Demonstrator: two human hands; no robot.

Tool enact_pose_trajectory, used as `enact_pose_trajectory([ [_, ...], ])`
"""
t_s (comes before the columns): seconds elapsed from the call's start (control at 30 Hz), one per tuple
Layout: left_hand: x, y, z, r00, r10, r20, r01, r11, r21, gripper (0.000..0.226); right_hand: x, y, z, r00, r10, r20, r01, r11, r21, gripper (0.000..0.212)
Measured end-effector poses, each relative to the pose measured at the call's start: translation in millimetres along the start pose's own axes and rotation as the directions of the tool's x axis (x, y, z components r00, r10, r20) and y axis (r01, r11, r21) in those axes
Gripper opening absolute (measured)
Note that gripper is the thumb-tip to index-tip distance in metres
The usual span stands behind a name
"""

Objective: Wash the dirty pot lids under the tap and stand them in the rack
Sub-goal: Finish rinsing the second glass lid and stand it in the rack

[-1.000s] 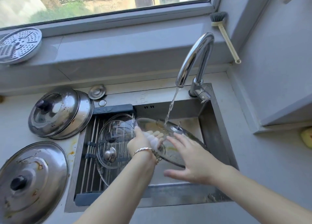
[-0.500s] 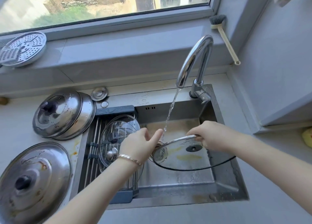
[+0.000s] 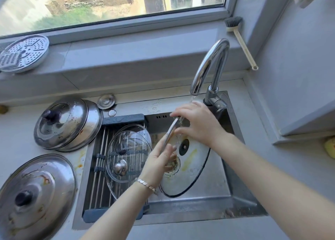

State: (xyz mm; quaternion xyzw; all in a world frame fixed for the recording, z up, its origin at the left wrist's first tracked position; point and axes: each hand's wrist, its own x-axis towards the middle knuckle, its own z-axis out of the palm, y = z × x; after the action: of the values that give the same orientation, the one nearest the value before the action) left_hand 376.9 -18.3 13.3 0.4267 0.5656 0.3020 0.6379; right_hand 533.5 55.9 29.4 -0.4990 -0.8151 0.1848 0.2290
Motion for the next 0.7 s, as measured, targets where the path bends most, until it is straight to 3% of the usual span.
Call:
enact_pose_trajectory([
  [0.1, 2.3, 7.2, -2.4, 0.99, -0.133, -0.042, 0.116, 0.953, -0.28, 0.029, -5.7, -1.4, 38.9, 0.935, 0.35, -0.054, -0.331, 0.918, 0.218, 0.074],
  [0.17, 1.1, 9.4, -3.4, 0.988, -0.151, -0.023, 0.125, 0.885, -0.449, 0.033, -11.3, -2.5, 62.1, 0.842, 0.539, 0.001, -0.514, 0.802, 0.305, 0.075],
  [0.2, 0.2, 10.7, -2.6, 0.991, -0.137, -0.008, 0.113, 0.852, -0.511, 0.031, -16.0, -4.2, 70.4, 0.826, 0.562, 0.038, -0.549, 0.789, 0.274, 0.074],
  [0.23, -1.0, 12.6, -1.8, 0.993, -0.121, 0.01, 0.106, 0.821, -0.562, 0.03, -22.3, -8.0, 77.1, 0.85, 0.525, 0.045, -0.521, 0.825, 0.218, 0.074],
  [0.33, -2.0, 15.3, -2.8, 0.995, -0.094, 0.029, 0.088, 0.724, -0.684, 0.036, -44.7, -28.7, 82.9, 0.981, 0.162, 0.106, -0.178, 0.97, 0.165, 0.079],
  [0.4, -2.4, 16.4, -6.7, 0.995, -0.093, 0.033, 0.088, 0.682, -0.726, 0.038, -58.1, -23.9, 77.6, 0.977, 0.023, 0.211, -0.051, 0.99, 0.128, 0.075],
  [0.47, -5.7, 14.7, -8.3, 0.992, -0.119, 0.038, 0.108, 0.669, -0.736, 0.039, -59.3, -1.2, 68.6, 0.957, 0.139, 0.254, -0.138, 0.99, -0.02, 0.081],
  [0.57, -10.0, 10.4, -1.2, 0.987, -0.155, 0.039, 0.137, 0.687, -0.714, 0.038, -43.6, 20.5, 55.2, 0.896, 0.412, 0.167, -0.385, 0.907, -0.17, 0.093],
  [0.63, -9.3, 10.7, 4.6, 0.987, -0.152, 0.048, 0.139, 0.674, -0.725, 0.035, -32.5, 9.6, 56.3, 0.9, 0.4, 0.171, -0.376, 0.913, -0.158, 0.09],
  [0.7, -6.3, 10.8, 4.7, 0.988, -0.138, 0.062, 0.137, 0.638, -0.758, 0.034, -33.4, -9.2, 62.7, 0.951, 0.248, 0.187, -0.236, 0.968, -0.083, 0.087],
])
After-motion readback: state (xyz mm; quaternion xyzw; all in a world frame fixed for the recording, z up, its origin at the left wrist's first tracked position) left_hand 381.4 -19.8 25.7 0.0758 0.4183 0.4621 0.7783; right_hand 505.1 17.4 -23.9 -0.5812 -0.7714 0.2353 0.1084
